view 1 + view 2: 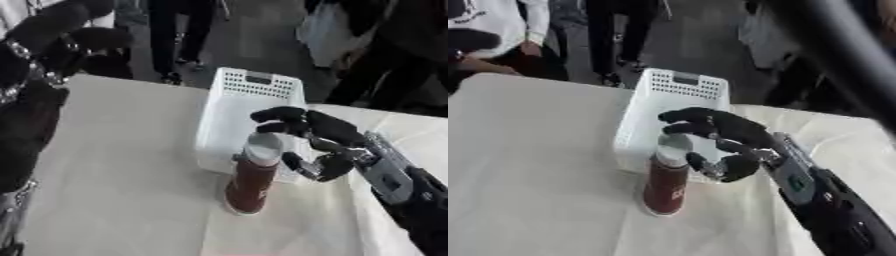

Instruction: Pick up objects on the table and place them in the box.

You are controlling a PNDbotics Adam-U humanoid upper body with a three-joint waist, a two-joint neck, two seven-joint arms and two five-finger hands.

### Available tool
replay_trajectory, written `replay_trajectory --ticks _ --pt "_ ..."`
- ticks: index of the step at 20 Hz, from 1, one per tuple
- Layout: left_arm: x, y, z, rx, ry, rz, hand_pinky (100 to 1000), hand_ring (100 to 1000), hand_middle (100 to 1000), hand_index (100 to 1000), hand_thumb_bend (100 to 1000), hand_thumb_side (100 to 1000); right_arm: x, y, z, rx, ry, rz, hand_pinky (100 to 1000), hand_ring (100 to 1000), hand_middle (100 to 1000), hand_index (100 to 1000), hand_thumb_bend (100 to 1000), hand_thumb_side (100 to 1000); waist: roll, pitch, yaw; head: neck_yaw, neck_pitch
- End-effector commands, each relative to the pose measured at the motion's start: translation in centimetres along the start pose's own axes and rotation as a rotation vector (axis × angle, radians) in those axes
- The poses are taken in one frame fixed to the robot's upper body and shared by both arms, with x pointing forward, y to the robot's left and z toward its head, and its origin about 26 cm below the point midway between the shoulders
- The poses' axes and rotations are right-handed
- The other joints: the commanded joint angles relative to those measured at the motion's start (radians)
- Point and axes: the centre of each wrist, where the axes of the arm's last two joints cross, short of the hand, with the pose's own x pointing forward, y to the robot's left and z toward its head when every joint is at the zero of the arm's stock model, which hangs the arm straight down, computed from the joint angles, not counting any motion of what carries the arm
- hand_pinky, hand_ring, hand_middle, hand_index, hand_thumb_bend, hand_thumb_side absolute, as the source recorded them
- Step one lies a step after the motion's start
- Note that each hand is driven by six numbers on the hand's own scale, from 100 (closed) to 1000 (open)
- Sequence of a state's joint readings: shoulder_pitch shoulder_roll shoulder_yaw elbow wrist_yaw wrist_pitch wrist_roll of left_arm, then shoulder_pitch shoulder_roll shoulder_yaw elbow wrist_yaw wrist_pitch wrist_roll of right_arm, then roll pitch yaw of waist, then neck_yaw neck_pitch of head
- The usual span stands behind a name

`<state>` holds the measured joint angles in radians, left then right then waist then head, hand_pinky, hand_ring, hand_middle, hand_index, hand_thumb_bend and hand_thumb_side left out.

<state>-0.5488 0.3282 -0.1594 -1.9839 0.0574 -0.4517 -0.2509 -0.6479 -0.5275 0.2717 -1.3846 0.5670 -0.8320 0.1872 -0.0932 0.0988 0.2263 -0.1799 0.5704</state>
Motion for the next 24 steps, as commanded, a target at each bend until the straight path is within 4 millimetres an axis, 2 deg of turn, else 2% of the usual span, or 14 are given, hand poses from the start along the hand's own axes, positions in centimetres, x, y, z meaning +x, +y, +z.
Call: replay_trajectory --ticks 1,10,13,16,21,24 --pt "0.5 0.2 -0.7 -0.003 -0.037 -0.007 880 795 909 954 337 842 -0.1 -1.3 -0.5 -0.004 -0.003 0.032 945 910 983 973 100 1000 0.008 -0.017 0.000 -0.018 -0.008" --pt "0.5 0.2 -0.8 0.003 -0.065 -0.011 886 797 905 943 358 817 1.8 -2.5 -2.9 0.022 -0.046 0.014 1000 941 1000 1000 101 1000 0.009 -0.022 -0.003 -0.040 -0.007" --pt "0.5 0.3 -0.9 0.006 -0.081 -0.028 892 798 902 934 373 798 2.9 -3.2 -3.7 0.015 -0.076 0.009 1000 962 1000 1000 165 1000 0.009 -0.025 -0.004 -0.040 -0.005" --pt "0.5 0.2 -1.0 0.008 -0.092 -0.036 894 798 901 932 377 794 3.9 -3.8 -4.2 -0.006 -0.109 0.002 1000 968 1000 1000 170 1000 0.009 -0.028 -0.005 -0.039 -0.003" --pt "0.5 0.1 -1.1 0.007 -0.096 -0.041 895 798 901 930 378 793 5.1 -4.6 -4.7 -0.058 -0.162 -0.021 1000 951 1000 1000 264 1000 0.009 -0.030 -0.006 -0.036 -0.001" --pt "0.5 0.1 -1.1 0.007 -0.097 -0.043 895 798 901 929 377 794 5.5 -4.9 -4.8 -0.073 -0.194 -0.031 1000 949 1000 1000 266 1000 0.009 -0.030 -0.006 -0.033 -0.001"
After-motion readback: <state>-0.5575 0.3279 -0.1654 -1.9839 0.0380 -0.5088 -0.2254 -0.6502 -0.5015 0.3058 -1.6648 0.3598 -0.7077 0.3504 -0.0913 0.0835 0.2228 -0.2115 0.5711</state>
